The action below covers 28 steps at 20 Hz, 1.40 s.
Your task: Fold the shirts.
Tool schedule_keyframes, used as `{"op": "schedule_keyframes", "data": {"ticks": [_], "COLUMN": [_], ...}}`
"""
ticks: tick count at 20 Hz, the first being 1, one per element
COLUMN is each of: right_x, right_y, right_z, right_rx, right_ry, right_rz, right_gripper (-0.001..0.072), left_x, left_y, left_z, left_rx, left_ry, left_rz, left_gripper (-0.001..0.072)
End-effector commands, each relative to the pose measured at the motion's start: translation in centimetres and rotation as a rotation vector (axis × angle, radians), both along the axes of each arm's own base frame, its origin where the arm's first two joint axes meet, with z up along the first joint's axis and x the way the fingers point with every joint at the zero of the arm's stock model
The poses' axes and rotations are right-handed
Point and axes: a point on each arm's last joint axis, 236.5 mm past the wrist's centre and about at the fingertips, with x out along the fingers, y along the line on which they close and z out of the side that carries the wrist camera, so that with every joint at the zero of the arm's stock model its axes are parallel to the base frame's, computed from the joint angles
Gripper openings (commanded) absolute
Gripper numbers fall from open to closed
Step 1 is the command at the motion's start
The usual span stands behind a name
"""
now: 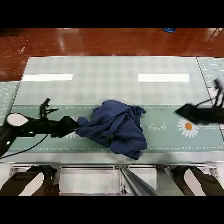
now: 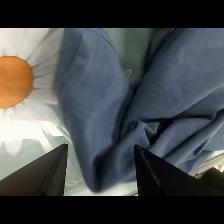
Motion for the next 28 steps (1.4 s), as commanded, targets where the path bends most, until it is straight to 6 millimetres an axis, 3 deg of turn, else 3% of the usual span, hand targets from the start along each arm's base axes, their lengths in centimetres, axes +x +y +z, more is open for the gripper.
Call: {"op": "schedule_keyframes", "data": {"ticks": [1,2,3,4,7,11,14,15,17,18,19,21,22,24,26,28], "right_x": [-6.2,-7.3,-8.1,-8.9,-10.3,-8.8,-7.6,-7.2,-6.2,-5.0,-3.5,1.5,4.1,8.2,9.5,8.0], "right_y": [4.3,5.7,6.9,8.0,10.0,13.5,15.4,16.6,19.5,20.1,20.0,17.4,15.3,10.7,7.2,5.4], "right_z": [-4.9,-5.4,-5.7,-5.9,-6.4,-6.1,-7.8,-7.8,-5.9,-4.2,-2.3,4.0,7.8,17.8,28.4,37.4], "right_rx": [0.104,0.129,0.147,0.157,0.137,0.16,0.182,0.222,0.34,0.363,0.351,0.24,0.16,0.01,-0.1,-0.182], "right_ry": [0.177,0.202,0.218,0.23,0.243,0.146,0.144,0.132,0.074,0.031,-0.011,-0.135,-0.214,-0.411,-0.633,-0.826], "right_rz": [0.092,0.13,0.166,0.206,0.294,0.329,0.329,0.351,0.413,0.441,0.468,0.498,0.489,0.447,0.376,0.326], "right_gripper": [0.0404,0.0404,0.0404,0.0404,0.0404,0.0401,0.0396,0.034,0.0024,0.0024,0.0024,0.0024,0.0023,0.0023,0.0023,0.0023], "left_x": [-1.3,-1.5,-1.3,-0.9,1.2,3.3,3.7,3.7,4.0,4.6,6.0,9.9,12.2,15.6,16.3,14.6], "left_y": [-2.2,-2.3,-2.3,-2.4,-2.5,-2.6,-2.6,-2.6,-2.7,-2.7,-2.5,-1.5,-0.5,1.8,3.6,4.4], "left_z": [-3.4,-3.9,-4.1,-3.9,-2.4,-1.0,-0.7,-0.7,-0.4,0.4,2.4,9.1,13.5,24.3,35.6,44.7], "left_rx": [-0.06,-0.059,-0.059,-0.057,-0.06,-0.06,-0.058,-0.058,-0.067,-0.076,-0.091,-0.099,-0.081,-0.033,0.016,0.054], "left_ry": [0.116,0.138,0.13,0.099,0.032,-0.027,-0.039,-0.038,-0.044,-0.061,-0.107,-0.29,-0.421,-0.707,-0.971,-1.179], "left_rz": [-0.049,-0.057,-0.075,-0.095,-0.116,-0.117,-0.115,-0.116,-0.111,-0.111,-0.117,-0.119,-0.101,-0.04,0.02,0.048], "left_gripper": [0.0507,0.0462,0.0194,0.0022,0.0017,0.0017,0.0017,0.0017,0.0017,0.0017,0.0017,0.0017,0.0017,0.0017,0.0017,0.0017]}}
